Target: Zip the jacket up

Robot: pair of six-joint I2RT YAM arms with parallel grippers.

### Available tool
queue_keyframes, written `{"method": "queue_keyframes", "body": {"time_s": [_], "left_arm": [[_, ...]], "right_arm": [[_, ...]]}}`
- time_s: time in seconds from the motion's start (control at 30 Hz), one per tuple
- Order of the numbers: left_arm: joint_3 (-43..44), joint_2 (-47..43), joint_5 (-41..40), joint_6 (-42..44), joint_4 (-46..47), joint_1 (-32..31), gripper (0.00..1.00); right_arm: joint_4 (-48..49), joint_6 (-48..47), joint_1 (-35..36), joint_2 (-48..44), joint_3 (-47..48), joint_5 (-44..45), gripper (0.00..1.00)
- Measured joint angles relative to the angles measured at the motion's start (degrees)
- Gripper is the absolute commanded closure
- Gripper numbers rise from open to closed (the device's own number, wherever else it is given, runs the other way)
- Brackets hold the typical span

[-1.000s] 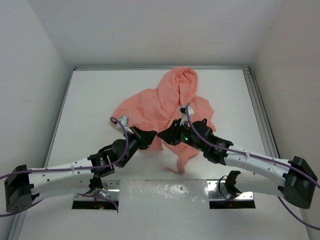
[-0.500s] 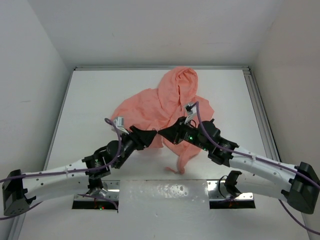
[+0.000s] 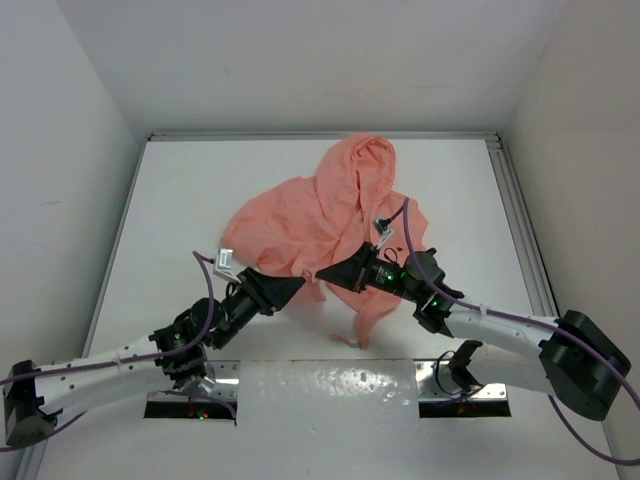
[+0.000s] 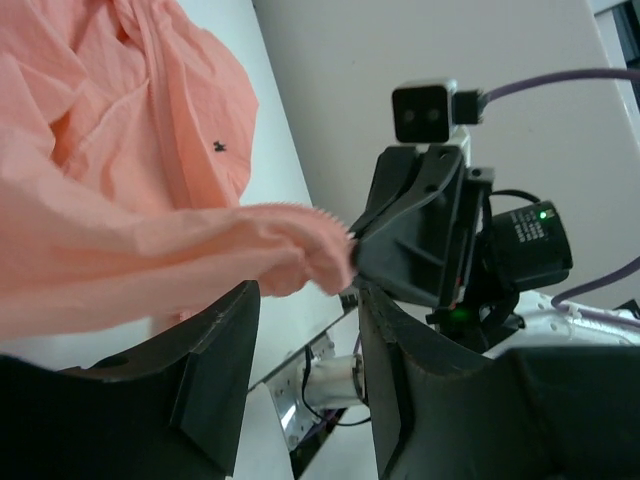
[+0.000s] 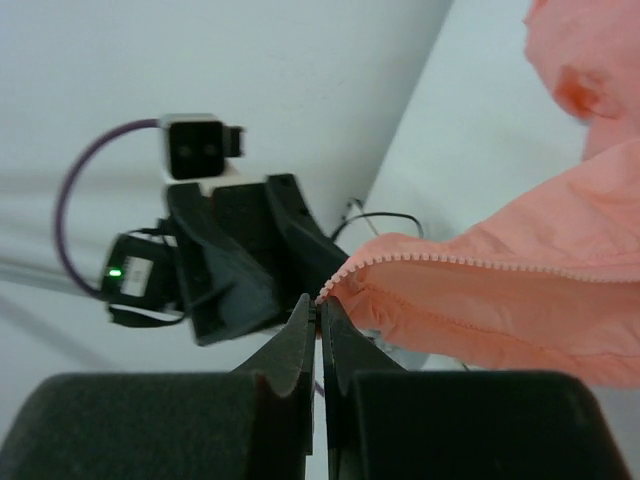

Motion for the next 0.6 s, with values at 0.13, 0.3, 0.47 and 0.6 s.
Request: {"method": "queue_keyframes", "body": {"time_s": [0.13,0.3,0.47,0.6], "left_arm": [[-0.63,1.77,1.92,-0.55,2.43,0.0,0.6],[-0.63,4.33,2.89,-0.37,6.6,0.0,0.6],[-0.63,6.8,3.76,-0.26,10.75,0.0,0.64],[-0.72,7.98,3.91,-0.07,12.74,0.0,0.66]], "right_arm": [[5.25,3.28,0.0,0.0,-0.26,-0.59,1.0],[8.92,5.68,0.0,0.02,-0.37,-1.4,1.0],[9.64,6.36,0.0,0.02,-0.96,-1.53,1.0],[9.6,6.38,0.0,0.02,-1.29,-1.53,1.0]]}}
